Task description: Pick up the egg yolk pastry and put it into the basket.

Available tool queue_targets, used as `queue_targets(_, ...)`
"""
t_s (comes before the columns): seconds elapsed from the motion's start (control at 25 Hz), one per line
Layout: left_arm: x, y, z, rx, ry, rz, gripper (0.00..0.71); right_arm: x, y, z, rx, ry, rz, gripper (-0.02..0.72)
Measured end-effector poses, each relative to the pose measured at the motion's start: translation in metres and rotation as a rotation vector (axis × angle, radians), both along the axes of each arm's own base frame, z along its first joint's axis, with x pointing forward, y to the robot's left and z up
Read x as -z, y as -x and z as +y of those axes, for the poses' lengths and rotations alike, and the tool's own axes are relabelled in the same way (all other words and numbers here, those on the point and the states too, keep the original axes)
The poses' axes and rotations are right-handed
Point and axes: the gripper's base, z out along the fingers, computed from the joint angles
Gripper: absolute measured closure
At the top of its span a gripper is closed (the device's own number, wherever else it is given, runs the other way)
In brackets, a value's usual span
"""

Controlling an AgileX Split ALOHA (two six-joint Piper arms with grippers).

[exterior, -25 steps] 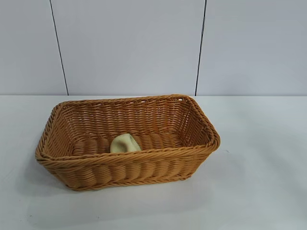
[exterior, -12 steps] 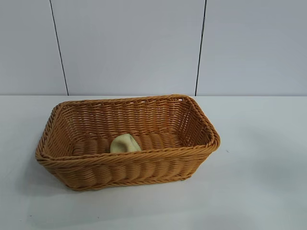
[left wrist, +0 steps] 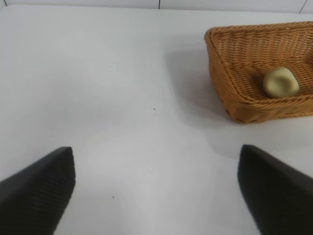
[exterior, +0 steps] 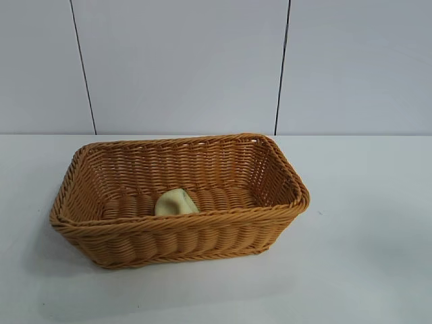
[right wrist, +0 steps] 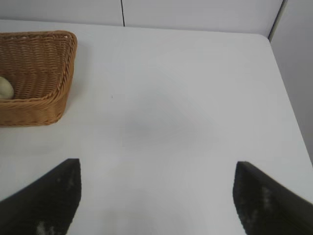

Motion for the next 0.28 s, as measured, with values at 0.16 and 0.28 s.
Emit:
queue_targets(0.16, 0.0, 0.0, 0.0, 0.0, 0.0, 0.0, 0.014, 0.0, 0.0006, 0.0, 0.0, 0.0, -0.004, 0.116)
queue_targets(0.28, 0.0, 0.0, 0.0, 0.0, 0.0, 0.0, 0.014, 0.0, 0.0006, 0.0, 0.0, 0.0, -0.004, 0.116)
